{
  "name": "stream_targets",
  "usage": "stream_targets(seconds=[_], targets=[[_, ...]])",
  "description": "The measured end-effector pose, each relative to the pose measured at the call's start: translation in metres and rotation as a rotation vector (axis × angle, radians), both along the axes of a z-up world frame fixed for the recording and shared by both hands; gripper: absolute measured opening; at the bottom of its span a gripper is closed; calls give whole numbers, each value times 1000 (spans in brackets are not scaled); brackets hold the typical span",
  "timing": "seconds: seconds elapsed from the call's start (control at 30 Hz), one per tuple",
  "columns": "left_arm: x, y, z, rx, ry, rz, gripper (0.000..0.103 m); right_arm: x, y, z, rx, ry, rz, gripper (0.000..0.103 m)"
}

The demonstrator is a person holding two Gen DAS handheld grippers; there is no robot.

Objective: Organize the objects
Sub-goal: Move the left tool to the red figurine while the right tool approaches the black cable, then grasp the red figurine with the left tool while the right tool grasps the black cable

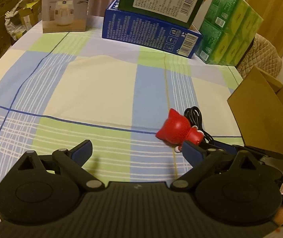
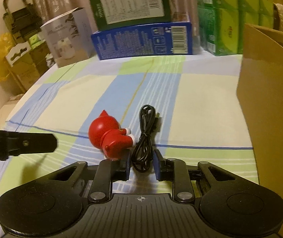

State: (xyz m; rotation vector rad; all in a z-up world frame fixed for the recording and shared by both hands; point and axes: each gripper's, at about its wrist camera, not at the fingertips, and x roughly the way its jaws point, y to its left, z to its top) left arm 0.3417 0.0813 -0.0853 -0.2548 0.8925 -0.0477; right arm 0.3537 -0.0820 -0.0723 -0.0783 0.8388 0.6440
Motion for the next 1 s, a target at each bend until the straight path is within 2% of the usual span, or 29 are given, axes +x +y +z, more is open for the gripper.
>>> stream_targets(seconds=[0.17, 0.3, 0.47, 0.67, 0.7, 0.8, 1.0], targets=[[1, -3, -1, -4, 5, -18, 95, -14, 9, 4, 4, -4, 110, 15], [1, -3, -5, 2, 21, -23, 95, -29, 8, 7, 56, 37, 181, 15], [4, -8, -13, 10, 46, -40, 92, -40, -4, 9, 32, 12, 113, 14], [15, -15, -20, -16, 47, -39, 80, -50, -17, 4, -35, -28, 50, 14], [18, -18, -21, -18, 49, -45, 73, -52, -19, 3, -42, -33, 50, 14], [24, -29, -25, 5, 53, -62, 68, -55, -24, 0, -38, -32, 41, 14], [30, -42, -30, 17, 42, -97, 47, -58, -29, 1, -45, -38, 38, 14]])
